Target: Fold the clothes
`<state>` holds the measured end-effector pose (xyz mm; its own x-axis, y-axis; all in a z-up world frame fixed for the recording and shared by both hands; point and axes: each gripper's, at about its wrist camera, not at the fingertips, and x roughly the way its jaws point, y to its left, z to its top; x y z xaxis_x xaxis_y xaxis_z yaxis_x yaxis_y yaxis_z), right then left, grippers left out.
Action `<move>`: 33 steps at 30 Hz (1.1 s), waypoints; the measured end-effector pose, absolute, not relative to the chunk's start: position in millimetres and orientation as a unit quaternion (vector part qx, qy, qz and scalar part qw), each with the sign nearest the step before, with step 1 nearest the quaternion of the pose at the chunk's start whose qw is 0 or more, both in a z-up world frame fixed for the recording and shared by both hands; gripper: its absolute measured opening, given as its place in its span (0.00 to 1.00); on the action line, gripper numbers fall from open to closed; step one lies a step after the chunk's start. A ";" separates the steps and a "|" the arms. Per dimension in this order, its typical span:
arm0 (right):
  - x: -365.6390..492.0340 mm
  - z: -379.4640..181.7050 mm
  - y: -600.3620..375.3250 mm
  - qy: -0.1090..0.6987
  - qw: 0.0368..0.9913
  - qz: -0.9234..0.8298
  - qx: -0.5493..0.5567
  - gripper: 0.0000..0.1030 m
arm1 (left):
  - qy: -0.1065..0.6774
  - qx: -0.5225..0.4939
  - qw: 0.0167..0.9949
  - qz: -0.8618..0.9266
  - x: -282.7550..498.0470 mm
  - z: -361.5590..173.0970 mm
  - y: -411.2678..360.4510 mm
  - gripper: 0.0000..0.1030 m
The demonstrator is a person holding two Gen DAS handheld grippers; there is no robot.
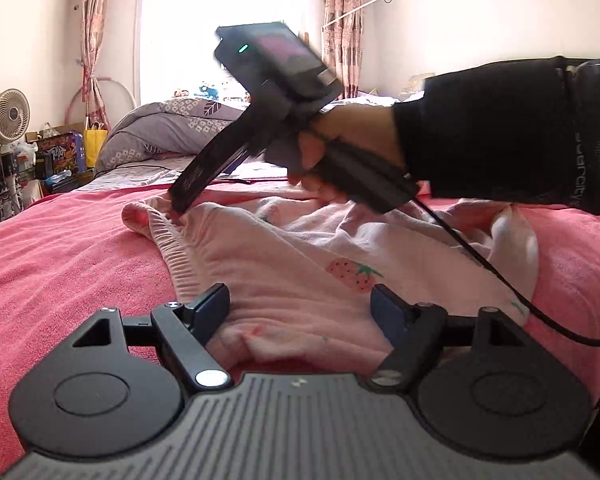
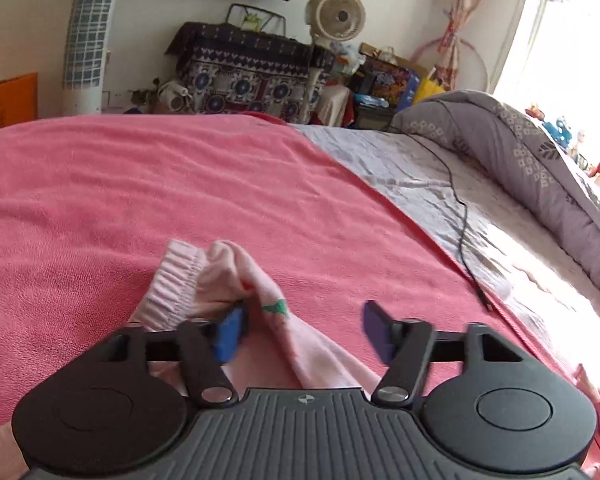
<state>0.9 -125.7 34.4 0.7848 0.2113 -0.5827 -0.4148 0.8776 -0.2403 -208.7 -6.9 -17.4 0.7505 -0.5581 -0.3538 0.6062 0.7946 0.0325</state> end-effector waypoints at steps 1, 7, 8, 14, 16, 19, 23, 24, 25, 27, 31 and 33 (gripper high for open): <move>-11.6 47.5 -140.6 0.267 0.933 0.172 -0.168 0.82 | 0.168 0.071 0.934 -0.308 -210.6 -15.5 -6.9 0.78; -112.0 97.8 -227.5 0.229 0.953 0.150 -0.131 0.82 | 0.195 0.078 0.942 -0.263 -222.9 -2.8 -5.0 0.87; -134.1 98.4 -240.3 0.227 0.953 0.138 -0.144 0.82 | 0.203 0.072 0.942 -0.257 -220.3 1.2 -3.9 0.87; -246.1 72.5 -314.2 0.268 0.944 0.049 -0.185 0.88 | 0.206 0.068 0.940 -0.263 -218.7 26.3 -29.5 0.87; -276.1 53.3 -334.5 0.297 0.934 0.006 -0.197 0.88 | 0.190 0.098 0.936 -0.279 -227.1 32.3 -51.3 0.89; -309.2 33.1 -367.8 0.324 0.922 -0.071 -0.200 0.88 | 0.180 0.145 0.927 -0.296 -237.7 28.7 -79.3 0.94; -352.2 25.6 -414.2 0.321 0.920 -0.165 -0.152 0.88 | 0.198 0.197 0.916 -0.289 -242.3 9.6 -98.3 0.94; -360.1 24.8 -421.0 0.318 0.917 -0.189 -0.151 0.88 | 0.201 0.207 0.915 -0.283 -242.8 4.8 -99.1 0.95; -365.6 21.7 -428.5 0.317 0.913 -0.206 -0.155 0.88 | 0.197 0.210 0.914 -0.285 -244.8 1.9 -96.5 0.95; -376.6 15.6 -443.5 0.315 0.904 -0.241 -0.161 0.88 | 0.186 0.223 0.911 -0.293 -248.6 0.8 -93.5 0.96; -367.7 7.5 -465.2 0.307 0.905 -0.254 -0.146 0.78 | 0.179 0.243 0.906 -0.296 -249.9 -0.6 -103.0 0.95; -355.3 3.3 -473.3 0.320 0.904 -0.258 -0.121 0.24 | 0.184 0.234 0.904 -0.306 -246.9 -0.1 -108.1 0.86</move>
<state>-355.3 -473.3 3.3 0.6625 -0.5436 -0.5154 0.3896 0.8377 -0.3828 -246.9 -108.1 -0.1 0.7452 -0.4663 -0.4767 0.6391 0.7033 0.3112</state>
